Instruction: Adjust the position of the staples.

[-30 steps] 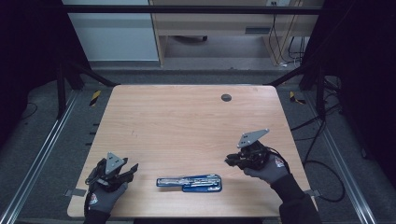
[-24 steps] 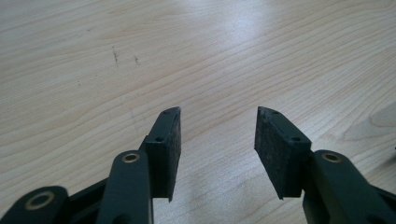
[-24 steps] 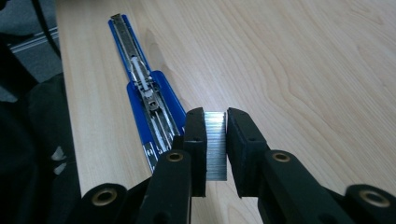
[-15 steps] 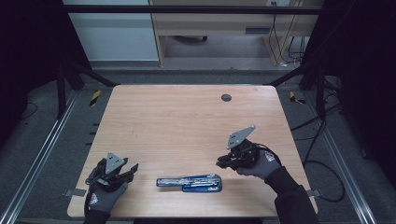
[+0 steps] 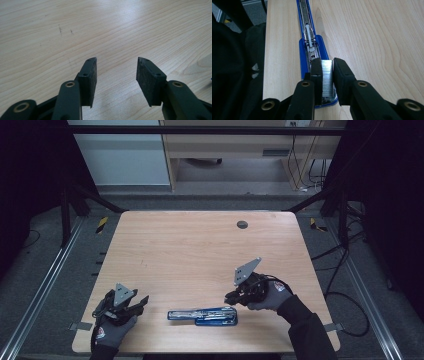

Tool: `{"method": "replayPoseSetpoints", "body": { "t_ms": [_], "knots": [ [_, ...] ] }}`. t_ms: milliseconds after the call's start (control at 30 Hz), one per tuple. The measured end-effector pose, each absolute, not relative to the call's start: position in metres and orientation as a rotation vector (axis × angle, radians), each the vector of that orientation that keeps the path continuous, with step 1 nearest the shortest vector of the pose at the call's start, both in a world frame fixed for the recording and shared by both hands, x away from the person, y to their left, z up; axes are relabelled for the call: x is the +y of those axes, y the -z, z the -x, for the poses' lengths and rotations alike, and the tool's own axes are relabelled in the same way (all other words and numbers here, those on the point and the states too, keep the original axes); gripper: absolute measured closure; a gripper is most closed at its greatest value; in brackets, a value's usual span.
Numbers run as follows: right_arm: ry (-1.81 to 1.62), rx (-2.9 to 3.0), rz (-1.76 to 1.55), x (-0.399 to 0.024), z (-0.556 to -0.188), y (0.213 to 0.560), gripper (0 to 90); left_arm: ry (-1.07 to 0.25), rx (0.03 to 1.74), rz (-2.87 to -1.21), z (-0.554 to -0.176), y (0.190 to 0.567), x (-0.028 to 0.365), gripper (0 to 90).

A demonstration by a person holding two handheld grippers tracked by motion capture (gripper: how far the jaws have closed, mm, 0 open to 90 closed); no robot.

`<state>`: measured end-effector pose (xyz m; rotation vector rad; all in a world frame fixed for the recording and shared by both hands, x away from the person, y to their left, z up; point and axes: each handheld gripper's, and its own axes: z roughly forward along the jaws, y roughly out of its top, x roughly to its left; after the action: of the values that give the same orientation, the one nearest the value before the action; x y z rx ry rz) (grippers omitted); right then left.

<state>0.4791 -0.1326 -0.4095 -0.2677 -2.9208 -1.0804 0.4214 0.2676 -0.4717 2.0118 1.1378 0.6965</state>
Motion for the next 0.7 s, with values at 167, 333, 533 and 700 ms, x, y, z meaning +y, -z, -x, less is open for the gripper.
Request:
{"method": "replayPoseSetpoints", "body": {
  "t_ms": [167, 333, 533, 700],
  "knots": [
    [1.046, -2.931, 0.238, -0.128, -0.479, 0.412, 78.7, -0.696, 1.137, -2.012, -0.421, 0.472, 0.267, 51.2],
    [1.008, -2.945, 0.205, -0.125, -0.478, 0.417, 78.7, -0.699, 1.137, -2.017, -0.422, 0.472, 0.267, 51.3],
    [0.964, -2.948, 0.181, -0.121, -0.48, 0.423, 78.7, -0.697, 1.14, -2.013, -0.422, 0.472, 0.268, 51.3],
    [0.959, -2.938, 0.175, -0.119, -0.479, 0.428, 78.7, -0.699, 1.137, -2.016, -0.422, 0.472, 0.267, 51.3]
  ]
}}
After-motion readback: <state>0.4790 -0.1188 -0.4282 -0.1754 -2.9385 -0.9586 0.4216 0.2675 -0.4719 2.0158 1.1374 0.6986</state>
